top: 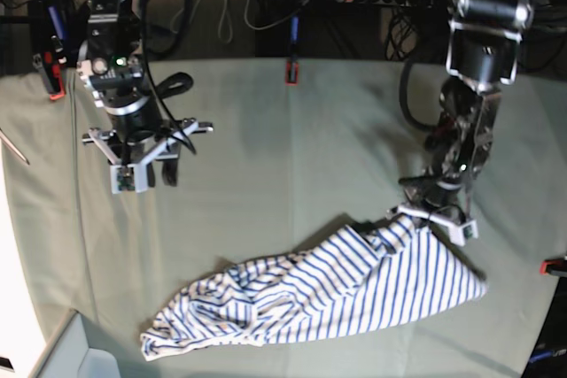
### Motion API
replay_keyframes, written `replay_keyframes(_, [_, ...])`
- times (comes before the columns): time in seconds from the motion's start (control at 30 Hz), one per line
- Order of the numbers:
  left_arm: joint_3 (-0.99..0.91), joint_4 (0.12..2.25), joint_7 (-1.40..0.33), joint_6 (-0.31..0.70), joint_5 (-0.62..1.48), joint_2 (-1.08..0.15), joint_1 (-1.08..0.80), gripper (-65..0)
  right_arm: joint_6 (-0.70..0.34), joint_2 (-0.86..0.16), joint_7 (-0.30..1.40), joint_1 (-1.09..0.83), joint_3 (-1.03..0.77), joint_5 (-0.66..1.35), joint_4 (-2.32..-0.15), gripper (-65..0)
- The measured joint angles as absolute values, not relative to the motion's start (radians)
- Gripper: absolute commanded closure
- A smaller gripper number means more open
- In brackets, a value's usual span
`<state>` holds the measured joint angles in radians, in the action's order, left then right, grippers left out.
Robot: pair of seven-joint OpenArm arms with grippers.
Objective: Layout the t-shirt on the table in an organized manner, then fold the t-shirt properly
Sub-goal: 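Grasp the shirt edge with the left gripper and drag it back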
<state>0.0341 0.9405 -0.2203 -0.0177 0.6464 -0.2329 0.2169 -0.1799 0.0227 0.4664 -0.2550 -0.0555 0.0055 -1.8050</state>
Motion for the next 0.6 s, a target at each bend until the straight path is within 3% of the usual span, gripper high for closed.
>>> replay_keyframes(0.23, [-0.138, 1.342, -0.264, -0.015, 0.687, -0.268, -0.085, 0.0, -0.180, -0.004, 0.466, -0.236, -0.048, 0.006, -1.803, -20.2])
replay_keyframes(0.4, [-0.295, 1.584, -0.278, -0.006, 0.685, -0.261, -0.402, 0.0, -0.181, -0.039, 0.469, -0.226, -0.006, 0.007, -1.771, -20.2])
replay_keyframes(0.6, [-0.422, 1.588, -0.261, -0.001, 0.686, -0.221, -0.506, 0.0, -0.180, -0.068, 0.467, -0.207, 0.109, 0.007, -1.772, -20.2])
